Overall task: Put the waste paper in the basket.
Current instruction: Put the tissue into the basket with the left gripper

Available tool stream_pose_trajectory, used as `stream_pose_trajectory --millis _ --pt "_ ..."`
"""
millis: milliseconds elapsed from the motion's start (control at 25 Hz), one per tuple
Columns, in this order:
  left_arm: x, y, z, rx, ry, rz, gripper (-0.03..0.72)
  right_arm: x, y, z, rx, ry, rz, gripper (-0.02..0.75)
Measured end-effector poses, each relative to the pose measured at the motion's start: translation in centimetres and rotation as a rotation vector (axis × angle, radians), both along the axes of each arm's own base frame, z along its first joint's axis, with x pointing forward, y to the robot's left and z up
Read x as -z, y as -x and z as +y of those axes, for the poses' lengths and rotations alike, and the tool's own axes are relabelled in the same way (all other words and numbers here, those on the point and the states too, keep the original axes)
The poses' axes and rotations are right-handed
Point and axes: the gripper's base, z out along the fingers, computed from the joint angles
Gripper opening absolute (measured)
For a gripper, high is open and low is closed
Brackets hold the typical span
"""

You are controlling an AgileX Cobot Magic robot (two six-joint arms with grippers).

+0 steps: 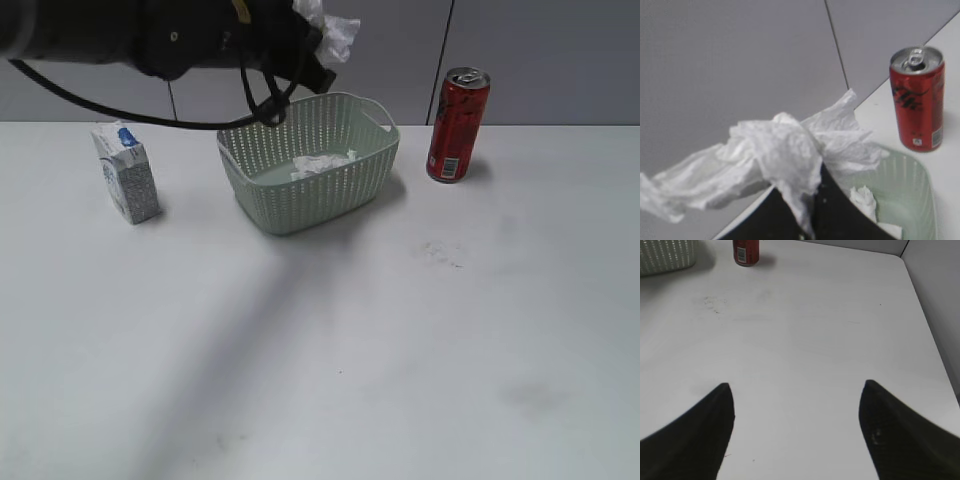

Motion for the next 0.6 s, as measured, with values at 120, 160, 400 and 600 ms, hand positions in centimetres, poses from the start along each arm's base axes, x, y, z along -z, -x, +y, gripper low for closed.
stream_pose_trajectory --millis 120,160,400,600 --pt "3.0 -1.0 0.2 -0.024 -0.018 0.062 0.004 0.0 0.0 0.0 0.000 0.000 0.000 0.588" --pt "4.0 -1.2 0.1 -0.027 -0.028 0.081 0.009 0.0 0.0 0.0 0.000 0.000 0.000 0.588" --pt "6.8 -1.5 0.0 -0.041 -0.042 0.146 0.306 0.0 0.0 0.0 0.000 0.000 0.000 0.588" --pt "6.9 -1.5 0.0 -0.055 -0.026 0.169 0.629 0.0 0.0 0.0 0.000 0.000 0.000 0.588"
